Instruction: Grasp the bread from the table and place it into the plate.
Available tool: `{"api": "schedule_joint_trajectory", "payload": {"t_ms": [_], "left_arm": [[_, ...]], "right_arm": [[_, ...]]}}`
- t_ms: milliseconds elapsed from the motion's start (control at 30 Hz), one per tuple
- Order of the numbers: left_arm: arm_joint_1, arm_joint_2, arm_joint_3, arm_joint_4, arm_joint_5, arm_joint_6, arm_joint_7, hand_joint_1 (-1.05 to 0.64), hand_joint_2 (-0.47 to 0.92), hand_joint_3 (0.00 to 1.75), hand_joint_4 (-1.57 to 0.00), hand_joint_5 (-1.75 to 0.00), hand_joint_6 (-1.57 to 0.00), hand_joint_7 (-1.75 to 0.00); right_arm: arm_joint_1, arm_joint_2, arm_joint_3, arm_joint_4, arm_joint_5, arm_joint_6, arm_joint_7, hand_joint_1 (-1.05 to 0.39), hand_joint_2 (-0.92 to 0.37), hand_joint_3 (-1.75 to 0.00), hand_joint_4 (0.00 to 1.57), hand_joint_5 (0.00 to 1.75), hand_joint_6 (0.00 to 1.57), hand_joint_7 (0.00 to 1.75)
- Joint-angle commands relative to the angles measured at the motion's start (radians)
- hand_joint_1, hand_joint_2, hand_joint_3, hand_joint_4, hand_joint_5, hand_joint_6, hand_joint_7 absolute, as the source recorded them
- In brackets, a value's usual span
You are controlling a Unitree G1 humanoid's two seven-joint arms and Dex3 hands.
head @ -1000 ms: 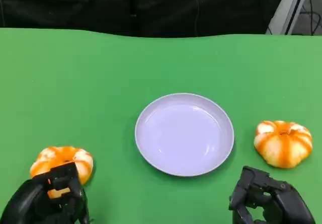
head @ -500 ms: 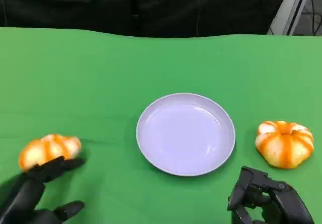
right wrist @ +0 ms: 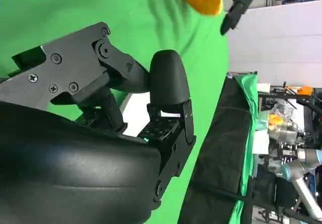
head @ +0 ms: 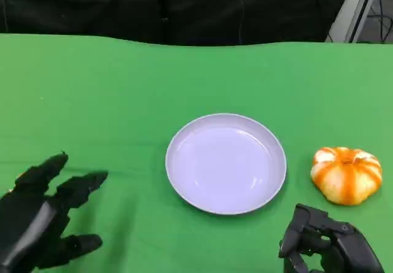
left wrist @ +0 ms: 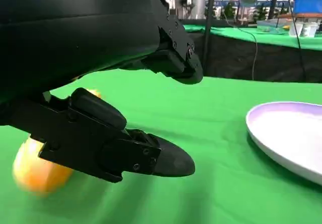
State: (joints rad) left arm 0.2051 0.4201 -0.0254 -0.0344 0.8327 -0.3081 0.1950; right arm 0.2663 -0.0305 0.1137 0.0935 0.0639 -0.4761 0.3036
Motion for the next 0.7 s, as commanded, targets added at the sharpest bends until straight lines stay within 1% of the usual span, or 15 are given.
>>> {"api": "schedule_joint_trajectory", "payload": {"t_ms": [33, 200, 333, 467, 633, 700], "left_arm": [[-0.007, 0.023, -0.017, 0.009, 0.001, 0.011, 0.019, -0.72, 0.92, 0.19, -0.17, -0.04, -0.47, -0.01], [-0.001, 0.031, -0.028, 0.007, 0.002, 0.016, 0.023, -0.72, 0.92, 0.19, -0.18, -0.04, -0.47, -0.01], [0.002, 0.03, -0.026, -0.016, -0.009, 0.021, 0.012, -0.72, 0.92, 0.19, -0.19, -0.04, -0.47, -0.01], [0.01, 0.033, -0.024, -0.048, -0.01, 0.03, 0.0, -0.75, 0.92, 0.24, -0.18, -0.03, -0.46, 0.0], [0.012, 0.036, -0.026, -0.054, -0.011, 0.036, -0.001, -0.75, 0.92, 0.25, -0.18, -0.02, -0.46, 0.0], [0.024, 0.042, -0.004, -0.111, -0.013, 0.067, -0.032, -0.74, 0.92, 0.23, -0.2, -0.03, -0.46, 0.0]], "right_arm": [[0.001, -0.008, -0.006, -0.004, 0.016, 0.002, -0.002, -0.14, -0.67, -1.02, 0.76, 1.75, 0.7, 1.53], [-0.001, -0.007, -0.006, 0.003, 0.015, -0.009, -0.001, -0.14, -0.67, -1.02, 0.76, 1.75, 0.71, 1.52], [-0.004, -0.009, -0.007, 0.002, 0.016, -0.002, -0.001, -0.14, -0.67, -1.02, 0.76, 1.75, 0.71, 1.52], [-0.005, -0.009, -0.008, 0.003, 0.019, 0.0, 0.002, -0.14, -0.67, -1.03, 0.77, 1.75, 0.71, 1.52], [-0.005, -0.01, -0.008, 0.004, 0.02, -0.001, 0.002, -0.14, -0.67, -1.03, 0.77, 1.75, 0.71, 1.52], [-0.002, -0.008, -0.006, -0.003, 0.022, 0.009, 0.002, -0.14, -0.66, -1.03, 0.77, 1.75, 0.71, 1.52]]}}
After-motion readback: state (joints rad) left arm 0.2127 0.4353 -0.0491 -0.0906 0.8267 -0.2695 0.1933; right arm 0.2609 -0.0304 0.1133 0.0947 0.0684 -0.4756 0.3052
